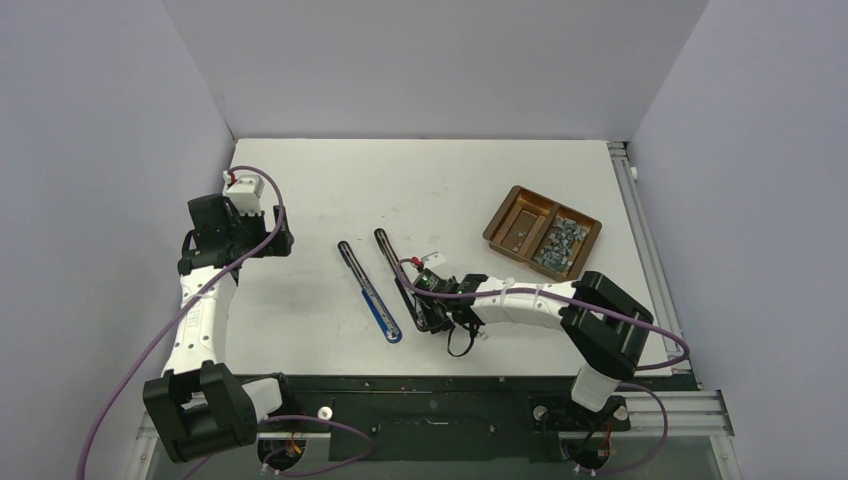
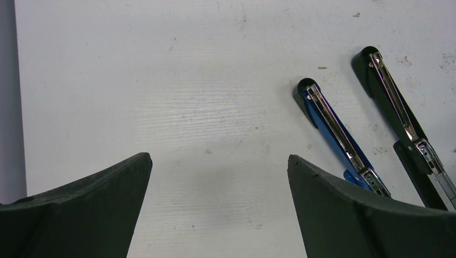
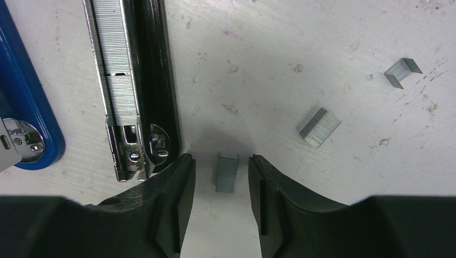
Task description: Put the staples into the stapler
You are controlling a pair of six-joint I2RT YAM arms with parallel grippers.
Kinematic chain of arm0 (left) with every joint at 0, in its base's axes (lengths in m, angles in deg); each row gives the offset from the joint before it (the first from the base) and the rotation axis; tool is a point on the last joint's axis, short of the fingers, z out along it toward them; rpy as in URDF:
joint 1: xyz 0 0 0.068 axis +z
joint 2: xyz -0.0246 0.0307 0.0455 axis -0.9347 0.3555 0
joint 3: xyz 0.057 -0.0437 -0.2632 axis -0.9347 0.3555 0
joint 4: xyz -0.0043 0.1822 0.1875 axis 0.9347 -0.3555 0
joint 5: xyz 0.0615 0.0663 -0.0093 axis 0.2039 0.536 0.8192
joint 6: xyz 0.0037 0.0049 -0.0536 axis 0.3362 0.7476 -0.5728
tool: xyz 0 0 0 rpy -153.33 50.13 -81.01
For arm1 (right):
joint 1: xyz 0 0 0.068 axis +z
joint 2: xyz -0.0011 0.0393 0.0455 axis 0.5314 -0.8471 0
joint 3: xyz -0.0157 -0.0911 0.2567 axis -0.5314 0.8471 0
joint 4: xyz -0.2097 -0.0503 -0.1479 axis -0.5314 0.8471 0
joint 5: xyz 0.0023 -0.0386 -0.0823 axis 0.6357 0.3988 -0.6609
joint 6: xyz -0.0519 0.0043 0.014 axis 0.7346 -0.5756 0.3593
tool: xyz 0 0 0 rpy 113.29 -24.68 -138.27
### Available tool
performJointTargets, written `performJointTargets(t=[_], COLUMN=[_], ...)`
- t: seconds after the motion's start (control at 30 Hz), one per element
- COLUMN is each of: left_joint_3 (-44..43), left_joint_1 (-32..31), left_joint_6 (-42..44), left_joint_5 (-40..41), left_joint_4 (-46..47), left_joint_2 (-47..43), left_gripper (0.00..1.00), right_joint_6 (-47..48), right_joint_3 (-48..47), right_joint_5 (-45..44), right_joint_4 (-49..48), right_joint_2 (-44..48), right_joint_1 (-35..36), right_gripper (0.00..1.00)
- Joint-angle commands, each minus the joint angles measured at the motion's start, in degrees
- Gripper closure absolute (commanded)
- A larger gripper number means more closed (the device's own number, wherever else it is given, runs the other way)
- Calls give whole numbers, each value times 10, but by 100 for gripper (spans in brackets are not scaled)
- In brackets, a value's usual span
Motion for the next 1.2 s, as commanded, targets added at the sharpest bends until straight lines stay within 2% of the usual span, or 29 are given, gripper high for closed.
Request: performJointTargets(t=[0.0,0.53,0.63,0.8,1.17], left_joint_3=[-24,-25,-23,-23,-24], left_joint_1=[4,4,4,4,4], left_joint_6=[2,3,3,2,1], left_joint_5=[-6,-6,-5,-6,-6], left_joint_4=[6,4,4,5,2], left_joint_2=[-8,-9,-10,-12,-13], left_gripper=[4,4,4,4,4], right_joint_6=[1,1,2,4,6], right_joint_3=[3,11,14,18,27], right_joint_5=[-1,8,7,8,24], right_joint_4=[-16,-18,-16,-9,-12], right_joint_2=[-3,5,9,16,23], right_joint_1=[-1,-10,-10,-10,-10], right_gripper=[60,73,72,63,67])
